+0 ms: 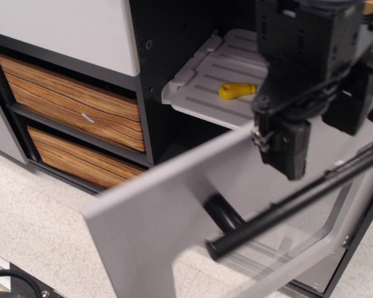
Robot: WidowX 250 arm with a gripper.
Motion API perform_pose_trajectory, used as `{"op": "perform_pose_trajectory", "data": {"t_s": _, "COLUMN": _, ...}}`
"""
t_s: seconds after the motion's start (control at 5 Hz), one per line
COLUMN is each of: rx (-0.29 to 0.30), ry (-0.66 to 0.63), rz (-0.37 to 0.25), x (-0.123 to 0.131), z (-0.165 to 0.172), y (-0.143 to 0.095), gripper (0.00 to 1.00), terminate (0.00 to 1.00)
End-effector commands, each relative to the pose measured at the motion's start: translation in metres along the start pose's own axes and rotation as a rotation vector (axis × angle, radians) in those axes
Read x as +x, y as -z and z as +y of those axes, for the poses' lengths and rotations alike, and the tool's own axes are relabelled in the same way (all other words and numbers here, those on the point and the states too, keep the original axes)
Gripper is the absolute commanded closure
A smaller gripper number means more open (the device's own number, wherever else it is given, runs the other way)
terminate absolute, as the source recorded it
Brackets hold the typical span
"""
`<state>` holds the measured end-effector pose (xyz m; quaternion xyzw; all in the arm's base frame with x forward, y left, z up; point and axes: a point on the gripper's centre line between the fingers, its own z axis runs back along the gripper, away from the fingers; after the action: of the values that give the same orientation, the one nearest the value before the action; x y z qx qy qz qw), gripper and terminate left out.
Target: Close oven
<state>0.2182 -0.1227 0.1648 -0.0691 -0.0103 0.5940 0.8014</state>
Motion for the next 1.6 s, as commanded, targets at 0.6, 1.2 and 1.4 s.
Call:
{"op": "perform_pose_trajectory", "data": {"t_s": 0.6, "rx": 0.059, "ry": 0.117, "rz": -0.022, "x": 0.049, "z": -0.001, "y": 0.065, "gripper": 0.00, "terminate": 0.00}}
{"op": "perform_pose_trajectory", "data": {"t_s": 1.2, "rx": 0.042, "ry": 0.025, "rz": -0.122, "x": 0.075, "z": -0.037, "y": 0.100, "gripper": 0.00, "terminate": 0.00}}
{"op": "perform_pose_trajectory", "data": {"t_s": 1.4, "rx": 0.021, "ry": -0.001, "rz": -0.123, "x": 0.081, "z": -0.043, "y": 0.098, "gripper": 0.00, "terminate": 0.00}}
